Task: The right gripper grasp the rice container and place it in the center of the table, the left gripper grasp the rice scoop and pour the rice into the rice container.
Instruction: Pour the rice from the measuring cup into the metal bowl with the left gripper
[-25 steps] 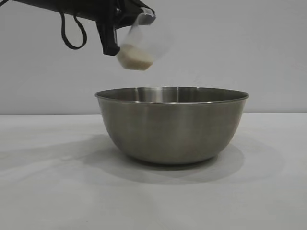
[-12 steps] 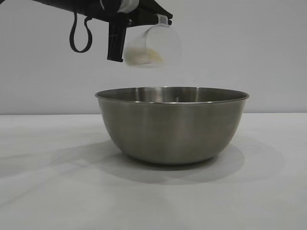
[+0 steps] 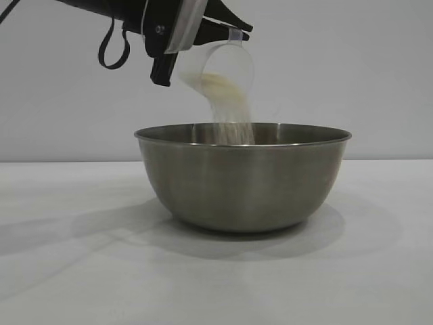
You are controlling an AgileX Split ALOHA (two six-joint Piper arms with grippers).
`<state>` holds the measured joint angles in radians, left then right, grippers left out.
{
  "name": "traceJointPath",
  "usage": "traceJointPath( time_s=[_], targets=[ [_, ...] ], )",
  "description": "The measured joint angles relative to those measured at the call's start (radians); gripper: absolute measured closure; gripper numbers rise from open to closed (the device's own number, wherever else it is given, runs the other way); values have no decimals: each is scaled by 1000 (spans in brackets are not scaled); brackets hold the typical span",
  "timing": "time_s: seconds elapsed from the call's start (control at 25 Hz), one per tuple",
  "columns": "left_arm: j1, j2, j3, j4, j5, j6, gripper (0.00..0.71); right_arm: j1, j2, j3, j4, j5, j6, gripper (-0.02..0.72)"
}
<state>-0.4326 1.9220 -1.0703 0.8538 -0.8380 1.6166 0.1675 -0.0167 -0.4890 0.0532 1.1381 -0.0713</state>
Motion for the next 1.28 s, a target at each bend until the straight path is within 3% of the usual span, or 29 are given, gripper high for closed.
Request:
traceJointPath(
  time_s=[0.68, 0.88, 1.08, 1.28],
  targets=[
    [-6, 0, 0, 40, -30, 346, 710, 0, 0, 0, 0, 0, 0, 206],
    [-6, 0, -2, 77, -85, 397, 710, 0, 0, 0, 0, 0, 0, 206],
    [-9, 0, -2, 81, -105, 393, 710, 0, 0, 0, 0, 0, 0, 206],
    [-9, 0, -2, 74, -107, 164, 710, 0, 0, 0, 0, 0, 0, 206]
  ],
)
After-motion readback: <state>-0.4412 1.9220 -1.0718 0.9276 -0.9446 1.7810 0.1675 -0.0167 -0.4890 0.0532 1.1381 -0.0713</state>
